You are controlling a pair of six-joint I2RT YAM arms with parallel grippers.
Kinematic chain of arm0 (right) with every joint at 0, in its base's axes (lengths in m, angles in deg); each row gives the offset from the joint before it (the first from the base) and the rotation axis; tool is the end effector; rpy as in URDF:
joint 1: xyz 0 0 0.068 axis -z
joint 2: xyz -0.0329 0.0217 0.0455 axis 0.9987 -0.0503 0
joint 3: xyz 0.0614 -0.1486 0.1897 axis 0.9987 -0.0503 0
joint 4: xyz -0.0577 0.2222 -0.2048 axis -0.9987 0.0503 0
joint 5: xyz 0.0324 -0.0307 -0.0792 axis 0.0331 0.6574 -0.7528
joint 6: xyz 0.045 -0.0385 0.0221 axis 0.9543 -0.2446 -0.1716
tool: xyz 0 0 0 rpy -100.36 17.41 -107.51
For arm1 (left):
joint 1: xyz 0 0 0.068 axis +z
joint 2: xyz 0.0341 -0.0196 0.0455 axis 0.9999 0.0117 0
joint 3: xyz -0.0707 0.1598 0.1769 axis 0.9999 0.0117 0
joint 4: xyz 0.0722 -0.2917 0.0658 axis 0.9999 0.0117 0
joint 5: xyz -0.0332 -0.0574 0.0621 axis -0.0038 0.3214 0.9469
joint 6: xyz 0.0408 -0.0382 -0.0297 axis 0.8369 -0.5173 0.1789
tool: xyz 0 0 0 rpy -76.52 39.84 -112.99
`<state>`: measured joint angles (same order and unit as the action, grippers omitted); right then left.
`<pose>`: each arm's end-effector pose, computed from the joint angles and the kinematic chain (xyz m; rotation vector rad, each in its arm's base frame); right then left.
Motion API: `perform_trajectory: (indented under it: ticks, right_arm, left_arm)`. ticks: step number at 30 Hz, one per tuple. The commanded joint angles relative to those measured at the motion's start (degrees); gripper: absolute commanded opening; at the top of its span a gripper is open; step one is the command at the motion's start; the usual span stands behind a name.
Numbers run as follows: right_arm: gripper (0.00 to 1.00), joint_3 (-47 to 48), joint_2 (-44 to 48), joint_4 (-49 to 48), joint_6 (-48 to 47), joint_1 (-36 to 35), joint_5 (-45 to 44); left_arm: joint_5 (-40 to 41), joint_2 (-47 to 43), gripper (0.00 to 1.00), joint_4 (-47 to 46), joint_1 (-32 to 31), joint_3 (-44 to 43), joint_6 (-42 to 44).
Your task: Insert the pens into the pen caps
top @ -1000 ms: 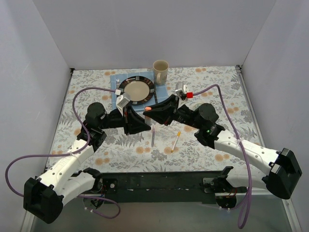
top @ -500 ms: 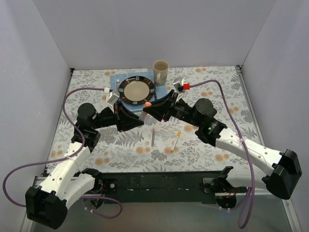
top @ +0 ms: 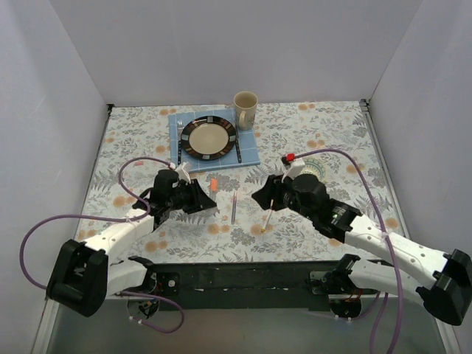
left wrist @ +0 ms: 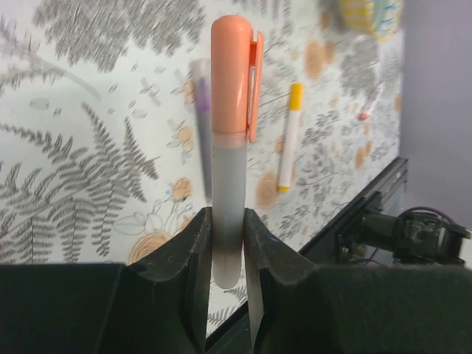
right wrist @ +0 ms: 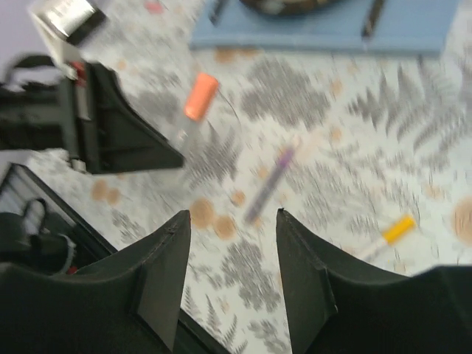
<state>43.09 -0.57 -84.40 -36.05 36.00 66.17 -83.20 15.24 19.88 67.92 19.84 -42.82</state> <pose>0.1914 0.2257 0.2766 -0.2046 1.8564 0.8908 0.2556 -0.1240 0.1428 -0.8907 2.3738 -1.3596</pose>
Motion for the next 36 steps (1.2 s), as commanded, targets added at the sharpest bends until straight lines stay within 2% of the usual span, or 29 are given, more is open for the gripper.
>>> perform_trajectory:
  ticks: [1, 5, 14, 16, 21, 26, 31, 33, 36]
  right_arm:
    - [0.55, -5.06, -4.78, 8.88, 5.71, 0.14, -0.79]
    - [0.5, -10.15, -11.89, 4.86, 7.38, 1.01, -0.43]
    - [0.5, -9.99, -22.01, 0.8, 6.95, 1.98, -3.51]
    - [0.5, -10.34, -23.42, -3.13, 6.42, 2.16, -3.51]
    - [0.45, -9.2, -27.38, -8.86, 4.66, 2.25, -0.96]
    - [0.44, -3.4, -31.77, -8.17, 5.01, 2.25, 4.13]
    - [0.45, 0.99, -29.94, 0.25, 2.64, 2.94, 2.04]
    - [0.5, 1.96, -27.22, 7.35, 2.46, 3.65, 1.24]
    - [0.53, 1.26, -21.51, 12.03, 3.25, 6.28, -1.65]
  left_arm:
    - [9.27, 4.58, 0.0, 2.14, -2.49, 0.67, -3.18]
    - [10.15, 8.18, 0.0, -0.06, -3.64, 1.63, -4.32]
    - [11.64, 14.95, 0.0, -5.25, -5.57, 3.39, -5.91]
    - [12.26, 15.22, 0.03, -5.25, -5.84, 3.57, -6.0]
    - [13.23, 13.91, 0.16, -4.2, -6.1, 3.31, -6.79]
    - [14.72, 11.18, 0.33, 0.01, -6.19, 1.29, -6.53]
    - [16.39, 10.04, 0.46, 4.32, -6.19, -1.96, -4.25]
    - [17.62, 9.51, 0.52, 7.04, -6.19, -4.15, -3.37]
    - [18.5, 7.14, 0.59, 11.26, -6.19, -8.01, -0.56]
